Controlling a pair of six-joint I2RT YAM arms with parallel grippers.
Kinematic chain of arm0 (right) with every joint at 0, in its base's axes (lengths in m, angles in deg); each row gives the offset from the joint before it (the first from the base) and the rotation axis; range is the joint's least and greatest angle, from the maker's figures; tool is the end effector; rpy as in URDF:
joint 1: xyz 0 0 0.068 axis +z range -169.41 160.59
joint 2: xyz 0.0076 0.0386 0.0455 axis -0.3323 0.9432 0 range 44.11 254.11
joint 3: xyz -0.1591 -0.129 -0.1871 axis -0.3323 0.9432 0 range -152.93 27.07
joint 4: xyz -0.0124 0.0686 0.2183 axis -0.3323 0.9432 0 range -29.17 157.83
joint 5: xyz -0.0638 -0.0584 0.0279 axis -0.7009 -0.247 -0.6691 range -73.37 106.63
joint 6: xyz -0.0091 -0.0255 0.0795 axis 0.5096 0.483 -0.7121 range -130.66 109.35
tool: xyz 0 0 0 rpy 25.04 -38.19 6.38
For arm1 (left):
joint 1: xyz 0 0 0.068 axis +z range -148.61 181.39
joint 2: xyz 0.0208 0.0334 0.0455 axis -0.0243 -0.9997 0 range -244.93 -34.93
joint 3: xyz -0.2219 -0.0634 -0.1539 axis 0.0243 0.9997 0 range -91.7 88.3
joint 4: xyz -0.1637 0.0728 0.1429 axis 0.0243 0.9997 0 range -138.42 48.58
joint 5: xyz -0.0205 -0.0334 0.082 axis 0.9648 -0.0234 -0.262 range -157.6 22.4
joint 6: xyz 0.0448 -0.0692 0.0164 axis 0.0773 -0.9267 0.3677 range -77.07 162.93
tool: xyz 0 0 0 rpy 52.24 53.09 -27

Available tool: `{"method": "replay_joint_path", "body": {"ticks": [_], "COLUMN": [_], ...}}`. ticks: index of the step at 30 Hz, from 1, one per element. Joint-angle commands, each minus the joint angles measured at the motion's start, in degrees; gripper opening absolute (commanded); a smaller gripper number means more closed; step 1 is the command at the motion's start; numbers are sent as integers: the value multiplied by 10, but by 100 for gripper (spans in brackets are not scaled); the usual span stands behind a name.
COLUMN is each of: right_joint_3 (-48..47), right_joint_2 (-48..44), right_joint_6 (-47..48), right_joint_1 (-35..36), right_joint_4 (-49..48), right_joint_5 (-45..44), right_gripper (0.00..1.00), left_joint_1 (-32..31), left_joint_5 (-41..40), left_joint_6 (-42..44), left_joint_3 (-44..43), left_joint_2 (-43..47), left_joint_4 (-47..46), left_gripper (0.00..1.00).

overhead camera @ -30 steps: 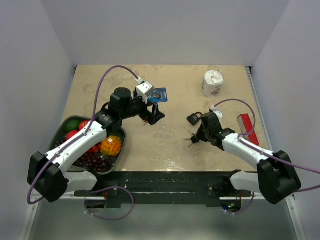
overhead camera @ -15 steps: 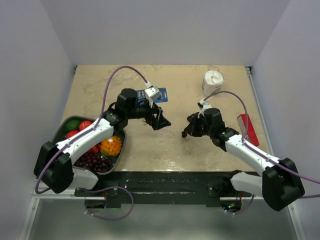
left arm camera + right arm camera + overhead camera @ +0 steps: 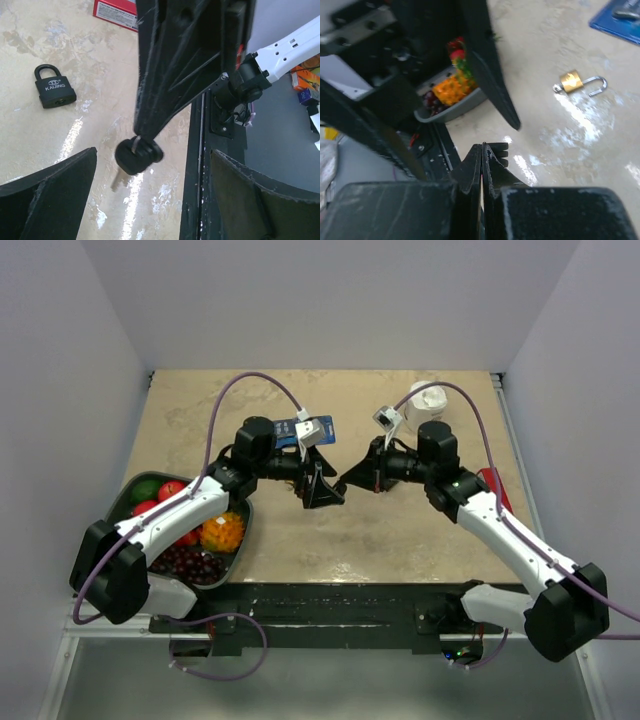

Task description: Unlock with the key

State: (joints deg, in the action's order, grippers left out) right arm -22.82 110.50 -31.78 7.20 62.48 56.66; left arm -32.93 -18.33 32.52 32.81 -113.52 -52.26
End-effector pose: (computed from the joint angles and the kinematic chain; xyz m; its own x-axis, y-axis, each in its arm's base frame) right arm 0.2065 0.1564 0.3168 -0.5804 0.0179 -0.8141 -0.7292 0.4335 0.5295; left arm 0.2153 -0.2146 0.3094 -0.4412 0.1584 -0.8833 0.8937 0.1669 -0.4165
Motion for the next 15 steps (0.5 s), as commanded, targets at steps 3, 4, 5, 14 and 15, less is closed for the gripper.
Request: {"method": "replay_joint_path", "body": {"ticks": [3, 4, 5, 14, 15], "right_joint_3": [-59, -63, -64, -73, -75], "right_joint_2": [3, 1, 0, -6, -6], "right_joint_6": [14, 14, 12, 23, 25], "right_joint_1": [-2, -2, -1, -2, -2], "right_joint_4": [-2, -2, -2, 17, 19], "right_joint_5": [123, 128, 129, 119, 115], "right_gripper": [0, 0, 0, 0, 0], "left_joint_1": [-1, -2, -2, 0, 0], "left_joint_5": [8, 13, 20, 63, 64], "left_joint_6": [36, 37, 39, 65, 69], "left_joint_3": [-5, -4, -4, -16, -16], "left_joint_2": [17, 19, 19, 16, 17], "left_joint_4": [-3, -3, -2, 28, 30], "left_gripper": [99, 99, 99, 60, 57]}}
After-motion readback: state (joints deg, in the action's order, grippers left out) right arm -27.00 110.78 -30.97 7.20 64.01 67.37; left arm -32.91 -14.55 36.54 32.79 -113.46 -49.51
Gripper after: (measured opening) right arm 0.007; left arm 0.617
